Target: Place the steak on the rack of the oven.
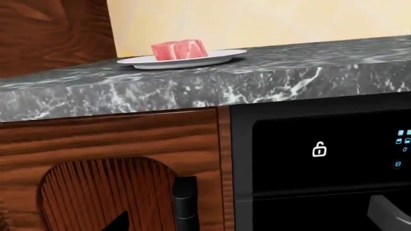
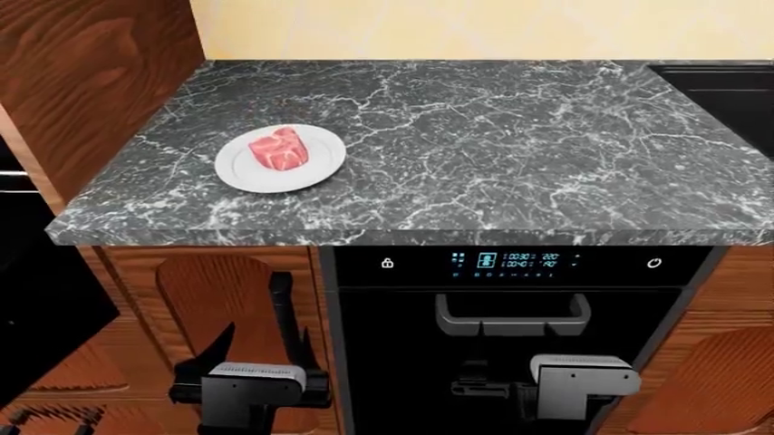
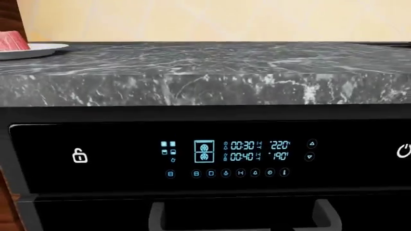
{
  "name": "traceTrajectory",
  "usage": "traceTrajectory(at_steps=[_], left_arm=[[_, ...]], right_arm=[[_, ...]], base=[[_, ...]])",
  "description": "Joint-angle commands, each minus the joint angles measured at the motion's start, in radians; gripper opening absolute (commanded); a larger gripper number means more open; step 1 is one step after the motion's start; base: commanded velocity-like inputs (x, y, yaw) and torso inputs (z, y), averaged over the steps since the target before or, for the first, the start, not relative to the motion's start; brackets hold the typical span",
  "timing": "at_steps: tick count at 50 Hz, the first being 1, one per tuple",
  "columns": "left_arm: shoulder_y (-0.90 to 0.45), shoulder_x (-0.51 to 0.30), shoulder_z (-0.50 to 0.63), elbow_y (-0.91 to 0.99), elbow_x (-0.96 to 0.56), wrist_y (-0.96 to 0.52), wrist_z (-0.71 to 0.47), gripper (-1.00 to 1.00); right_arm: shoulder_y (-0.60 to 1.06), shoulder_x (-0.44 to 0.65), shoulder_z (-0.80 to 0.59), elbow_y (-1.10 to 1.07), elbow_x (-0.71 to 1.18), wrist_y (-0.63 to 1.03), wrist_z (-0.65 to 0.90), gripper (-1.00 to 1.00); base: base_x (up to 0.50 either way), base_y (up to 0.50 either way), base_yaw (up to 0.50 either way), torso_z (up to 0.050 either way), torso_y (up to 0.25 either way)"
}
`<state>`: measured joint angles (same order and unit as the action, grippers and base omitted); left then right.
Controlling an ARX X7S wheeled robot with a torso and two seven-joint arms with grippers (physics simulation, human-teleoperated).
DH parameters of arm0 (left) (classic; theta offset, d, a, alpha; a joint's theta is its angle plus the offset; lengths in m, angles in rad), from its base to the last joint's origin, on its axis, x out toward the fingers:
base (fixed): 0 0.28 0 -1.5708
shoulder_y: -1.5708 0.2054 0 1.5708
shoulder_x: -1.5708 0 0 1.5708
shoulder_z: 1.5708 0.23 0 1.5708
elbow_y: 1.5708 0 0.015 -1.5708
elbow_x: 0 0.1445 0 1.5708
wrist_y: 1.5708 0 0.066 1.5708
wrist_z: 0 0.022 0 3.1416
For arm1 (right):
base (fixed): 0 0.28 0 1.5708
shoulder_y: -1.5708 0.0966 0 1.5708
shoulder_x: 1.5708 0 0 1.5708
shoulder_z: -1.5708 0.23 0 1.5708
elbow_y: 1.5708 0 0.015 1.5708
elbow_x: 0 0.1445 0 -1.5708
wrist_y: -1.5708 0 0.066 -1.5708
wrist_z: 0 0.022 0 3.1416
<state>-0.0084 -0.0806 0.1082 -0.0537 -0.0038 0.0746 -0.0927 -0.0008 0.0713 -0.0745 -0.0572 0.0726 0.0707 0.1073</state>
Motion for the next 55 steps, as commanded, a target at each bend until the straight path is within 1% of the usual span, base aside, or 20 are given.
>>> traceTrajectory(at_steps=[1, 15, 19, 25, 28, 30, 34, 35, 36, 39, 43, 44, 47, 48, 49, 50, 51, 53, 54, 55], left_arm=[[-0.003, -0.017, 0.026, 0.001, 0.003, -0.018, -0.019, 1.00], [-0.006, -0.031, 0.041, 0.030, -0.014, -0.046, -0.032, 1.00], [0.006, -0.040, 0.052, 0.076, -0.011, -0.069, -0.032, 1.00], [0.040, -0.061, 0.068, 0.241, -0.012, -0.168, -0.026, 1.00], [0.043, -0.074, 0.059, 0.340, -0.048, -0.280, -0.009, 1.00], [0.035, -0.077, 0.036, 0.427, -0.100, -0.398, -0.003, 1.00], [0.022, -0.115, 0.024, 0.620, -0.155, -0.578, 0.016, 1.00], [0.023, -0.117, 0.011, 0.650, -0.178, -0.591, 0.023, 1.00], [0.011, -0.126, 0.004, 0.698, -0.196, -0.659, 0.021, 1.00], [-0.015, -0.139, -0.016, 0.763, -0.242, -0.751, 0.029, 1.00], [-0.061, -0.160, -0.040, 0.811, -0.287, -0.873, 0.030, 1.00], [-0.093, -0.165, -0.062, 0.854, -0.326, -0.960, 0.030, 1.00], [-0.152, -0.149, -0.124, 0.908, -0.402, -1.097, 0.019, 1.00], [-0.185, -0.119, -0.184, 0.923, -0.468, -1.198, 0.017, 1.00], [-0.200, -0.114, -0.198, 0.929, -0.483, -1.238, 0.009, 1.00], [-0.218, -0.112, -0.210, 0.934, -0.494, -1.269, 0.002, 1.00], [-0.226, -0.122, -0.200, 0.941, -0.491, -1.279, -0.002, 1.00], [-0.268, -0.102, -0.245, 0.958, -0.536, -1.386, -0.012, 1.00], [-0.293, -0.132, -0.214, 0.982, -0.515, -1.382, -0.029, 1.00], [-0.303, -0.133, -0.216, 0.986, -0.522, -1.400, -0.031, 1.00]], right_arm=[[-0.009, 0.017, -0.013, -0.045, 0.016, 0.020, 0.022, 1.00], [-0.012, 0.035, -0.037, -0.085, 0.022, 0.036, 0.045, 1.00], [-0.014, 0.041, -0.046, -0.119, 0.015, 0.061, 0.058, 1.00], [-0.029, 0.058, -0.054, -0.231, 0.015, 0.143, 0.073, 1.00], [-0.042, 0.071, -0.060, -0.335, 0.014, 0.229, 0.083, 1.00], [-0.048, 0.086, -0.066, -0.404, 0.012, 0.297, 0.083, 1.00], [-0.039, 0.121, -0.065, -0.565, 0.032, 0.470, 0.069, 1.00], [-0.034, 0.130, -0.069, -0.592, 0.032, 0.505, 0.067, 1.00], [-0.023, 0.135, -0.063, -0.634, 0.043, 0.565, 0.067, 1.00], [-0.005, 0.139, -0.045, -0.699, 0.079, 0.634, 0.055, 1.00], [0.054, 0.149, -0.029, -0.790, 0.126, 0.803, 0.052, 1.00], [0.068, 0.145, -0.014, -0.814, 0.150, 0.845, 0.044, 1.00], [0.124, 0.160, -0.010, -0.889, 0.171, 0.976, 0.050, 1.00], [0.154, 0.157, 0.006, -0.920, 0.187, 1.036, 0.052, 1.00], [0.168, 0.156, 0.014, -0.934, 0.196, 1.069, 0.051, 1.00], [0.206, 0.152, 0.033, -0.964, 0.218, 1.152, 0.049, 1.00], [0.235, 0.155, 0.044, -0.987, 0.242, 1.203, 0.052, 1.00], [0.305, 0.227, 0.057, -0.990, 0.432, 1.247, 0.195, 1.00], [0.371, 0.267, 0.099, -0.990, 0.582, 1.295, 0.332, 1.00], [0.396, 0.290, 0.123, -0.989, 0.732, 1.306, 0.418, 1.00]], base=[[0.00, 0.00, 0.00, 0.050, 0.000], [0.00, 0.00, 0.00, 0.050, 0.000], [0.00, 0.00, 0.00, 0.050, 0.000], [0.00, 0.00, 0.00, 0.050, 0.000], [0.00, 0.00, 0.00, 0.050, 0.000], [0.00, 0.00, 0.00, 0.050, 0.000], [0.00, 0.00, 0.00, 0.050, 0.000], [0.00, 0.00, 0.00, 0.000, 0.000], [0.00, 0.00, 0.00, 0.000, 0.000], [0.00, 0.00, 0.00, 0.000, 0.000], [0.00, 0.00, 0.00, 0.000, 0.000], [0.00, 0.00, 0.00, 0.000, 0.000], [0.00, 0.00, 0.00, 0.000, 0.000], [0.00, 0.00, 0.00, 0.000, 0.000], [0.00, 0.00, 0.00, 0.000, 0.000], [0.00, 0.00, 0.00, 0.000, 0.000], [0.00, 0.00, 0.00, 0.000, 0.000], [0.00, 0.00, 0.00, 0.000, 0.000], [0.00, 0.00, 0.00, 0.000, 0.000], [0.00, 0.00, 0.00, 0.000, 0.000]])
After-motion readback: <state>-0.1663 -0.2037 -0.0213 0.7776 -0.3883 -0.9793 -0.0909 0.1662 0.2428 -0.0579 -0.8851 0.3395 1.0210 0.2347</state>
